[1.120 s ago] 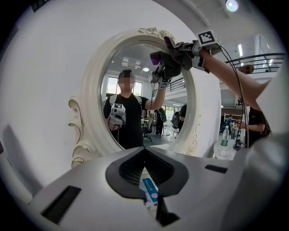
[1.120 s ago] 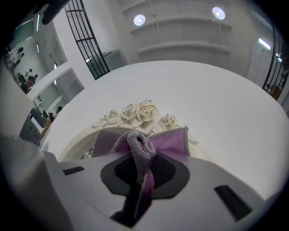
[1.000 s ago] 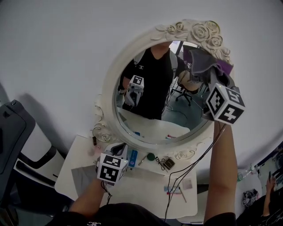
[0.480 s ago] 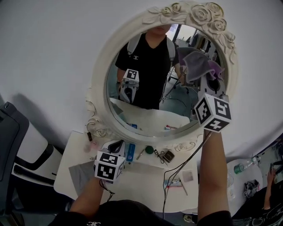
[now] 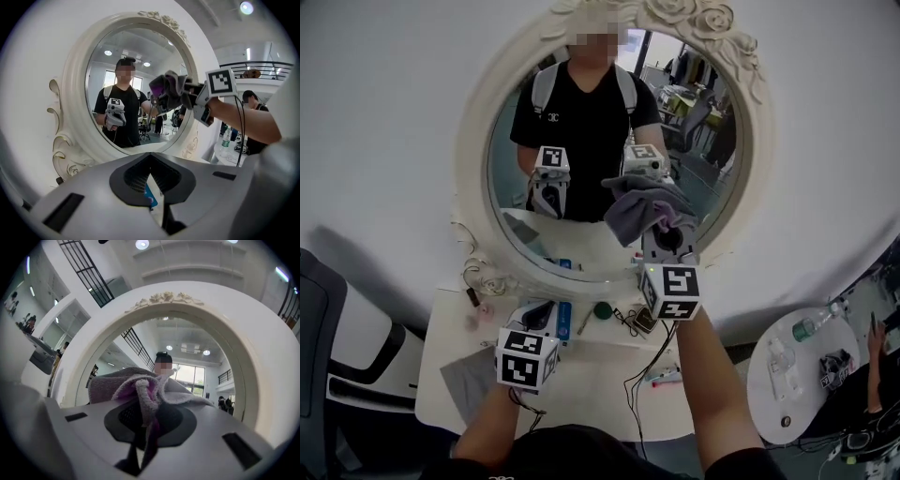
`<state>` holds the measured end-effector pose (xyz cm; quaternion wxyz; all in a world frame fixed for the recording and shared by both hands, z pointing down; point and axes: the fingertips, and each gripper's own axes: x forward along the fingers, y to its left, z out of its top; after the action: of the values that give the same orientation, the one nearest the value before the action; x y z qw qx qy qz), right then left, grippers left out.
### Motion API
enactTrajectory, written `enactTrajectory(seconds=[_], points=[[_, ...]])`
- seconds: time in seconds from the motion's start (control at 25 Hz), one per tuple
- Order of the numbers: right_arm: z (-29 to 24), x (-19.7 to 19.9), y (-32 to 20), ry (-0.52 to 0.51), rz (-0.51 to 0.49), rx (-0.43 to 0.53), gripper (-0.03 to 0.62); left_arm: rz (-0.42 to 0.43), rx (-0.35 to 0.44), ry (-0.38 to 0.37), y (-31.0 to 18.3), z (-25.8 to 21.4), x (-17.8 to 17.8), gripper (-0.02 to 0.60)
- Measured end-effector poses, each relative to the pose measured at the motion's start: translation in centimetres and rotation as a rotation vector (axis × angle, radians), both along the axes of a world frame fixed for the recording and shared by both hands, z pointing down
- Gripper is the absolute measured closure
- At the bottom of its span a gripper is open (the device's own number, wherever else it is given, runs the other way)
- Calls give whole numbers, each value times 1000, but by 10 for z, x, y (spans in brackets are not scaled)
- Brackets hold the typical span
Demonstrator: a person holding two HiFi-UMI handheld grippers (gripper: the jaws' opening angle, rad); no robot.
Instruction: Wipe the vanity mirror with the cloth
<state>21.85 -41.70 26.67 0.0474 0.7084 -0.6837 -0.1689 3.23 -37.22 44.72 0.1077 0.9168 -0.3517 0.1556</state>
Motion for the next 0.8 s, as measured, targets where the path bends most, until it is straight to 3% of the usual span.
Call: enactTrajectory(seconds=[0.24, 0.4, 0.56, 0.68, 0.8], points=[[139, 1, -5, -74, 56, -307, 546, 3, 13, -3, 6, -3, -2, 580], [182, 8, -7, -107, 99, -464, 546, 3, 31, 0, 8, -10, -4, 580], [231, 17, 0, -120, 150, -701, 546, 5, 50, 1, 15, -17, -8, 580], [234, 9, 9, -75, 157, -686, 546, 1, 55, 2, 19, -18, -16, 580], [187, -5, 8, -56, 130, -557, 546, -5, 54, 8, 17, -19, -20, 580]])
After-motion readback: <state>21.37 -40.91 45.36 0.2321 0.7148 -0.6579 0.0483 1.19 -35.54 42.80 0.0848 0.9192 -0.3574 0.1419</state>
